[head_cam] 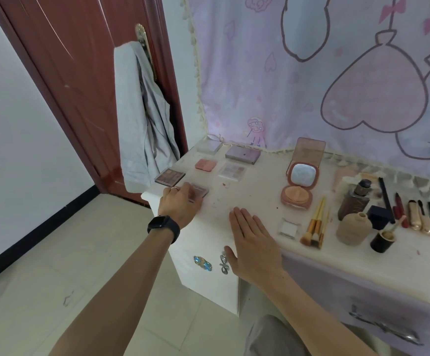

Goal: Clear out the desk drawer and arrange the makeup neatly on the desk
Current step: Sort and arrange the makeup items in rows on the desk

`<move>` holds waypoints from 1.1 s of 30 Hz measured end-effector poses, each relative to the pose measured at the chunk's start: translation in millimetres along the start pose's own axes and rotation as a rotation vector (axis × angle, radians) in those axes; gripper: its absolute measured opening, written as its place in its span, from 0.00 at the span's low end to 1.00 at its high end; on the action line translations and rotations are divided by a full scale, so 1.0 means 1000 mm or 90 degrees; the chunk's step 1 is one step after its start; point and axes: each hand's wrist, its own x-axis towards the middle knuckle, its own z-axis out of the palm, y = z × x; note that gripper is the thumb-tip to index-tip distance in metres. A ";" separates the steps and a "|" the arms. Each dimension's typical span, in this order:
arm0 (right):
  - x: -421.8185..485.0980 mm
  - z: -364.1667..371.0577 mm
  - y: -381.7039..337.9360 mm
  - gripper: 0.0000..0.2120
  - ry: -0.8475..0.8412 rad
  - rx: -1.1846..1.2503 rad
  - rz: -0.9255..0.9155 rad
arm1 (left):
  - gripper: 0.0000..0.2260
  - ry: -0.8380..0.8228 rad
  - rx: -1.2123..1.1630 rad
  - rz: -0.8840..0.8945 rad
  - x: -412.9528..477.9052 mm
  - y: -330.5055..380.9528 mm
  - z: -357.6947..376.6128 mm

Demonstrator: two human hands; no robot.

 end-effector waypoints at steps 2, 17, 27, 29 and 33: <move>0.000 -0.001 0.001 0.39 -0.023 0.012 -0.002 | 0.18 -0.011 -0.049 -0.010 -0.002 0.001 -0.004; -0.046 -0.087 0.025 0.07 0.080 0.913 0.393 | 0.27 -0.060 -0.392 0.238 -0.127 0.077 -0.039; -0.123 -0.101 0.062 0.11 0.066 1.330 0.583 | 0.29 -0.070 -0.433 0.295 -0.171 0.141 -0.016; -0.135 -0.099 0.069 0.11 0.047 1.313 0.568 | 0.29 -0.090 -0.433 0.307 -0.177 0.151 -0.011; -0.150 -0.099 0.082 0.18 0.044 1.225 0.549 | 0.29 -0.138 -0.402 0.346 -0.182 0.161 -0.006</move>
